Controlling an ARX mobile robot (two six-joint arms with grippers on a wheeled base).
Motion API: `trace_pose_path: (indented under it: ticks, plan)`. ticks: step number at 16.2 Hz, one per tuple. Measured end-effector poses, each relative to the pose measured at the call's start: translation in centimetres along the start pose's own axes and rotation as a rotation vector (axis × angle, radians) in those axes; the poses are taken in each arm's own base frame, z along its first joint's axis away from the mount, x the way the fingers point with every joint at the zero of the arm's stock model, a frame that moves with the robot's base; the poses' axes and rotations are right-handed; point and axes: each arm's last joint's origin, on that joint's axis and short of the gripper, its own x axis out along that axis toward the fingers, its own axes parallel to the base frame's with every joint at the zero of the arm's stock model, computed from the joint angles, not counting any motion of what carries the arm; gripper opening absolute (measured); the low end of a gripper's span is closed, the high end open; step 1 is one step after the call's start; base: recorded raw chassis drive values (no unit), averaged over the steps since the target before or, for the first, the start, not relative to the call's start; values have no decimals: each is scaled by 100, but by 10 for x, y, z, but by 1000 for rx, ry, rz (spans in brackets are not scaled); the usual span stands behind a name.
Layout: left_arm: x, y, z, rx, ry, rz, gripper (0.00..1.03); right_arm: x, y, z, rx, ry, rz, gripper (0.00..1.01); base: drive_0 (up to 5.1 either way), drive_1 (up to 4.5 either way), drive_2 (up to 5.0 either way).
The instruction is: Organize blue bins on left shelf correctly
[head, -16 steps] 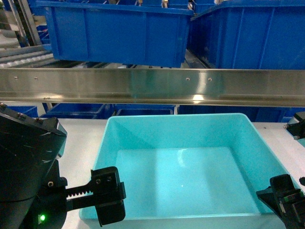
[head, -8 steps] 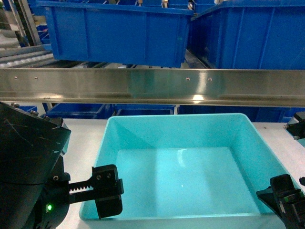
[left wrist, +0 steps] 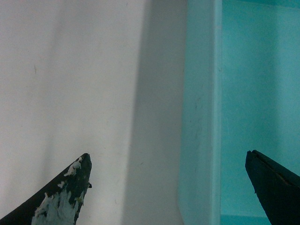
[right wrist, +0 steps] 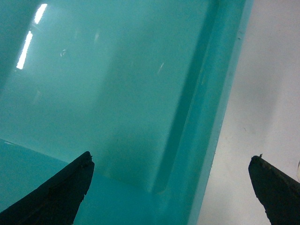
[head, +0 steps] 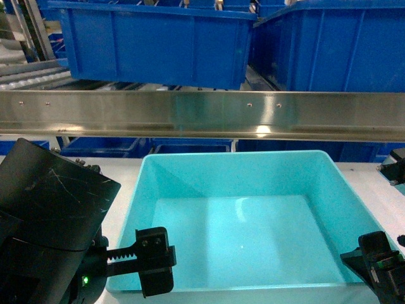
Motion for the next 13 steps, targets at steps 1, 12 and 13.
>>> trace_pose_path:
  ticks: [1,12,13]
  plan:
    - [0,0,0,0,0,0,98,0,0,0,0,0,0,98,0,0,0]
    - [-1,-3,0,-8,6,-19,2,0,0,0,29,-1,-14,2,0,0,0]
    - [-1,-3,0,-9,6,-20,2,0,0,0,33,-1,-14,2,0,0,0]
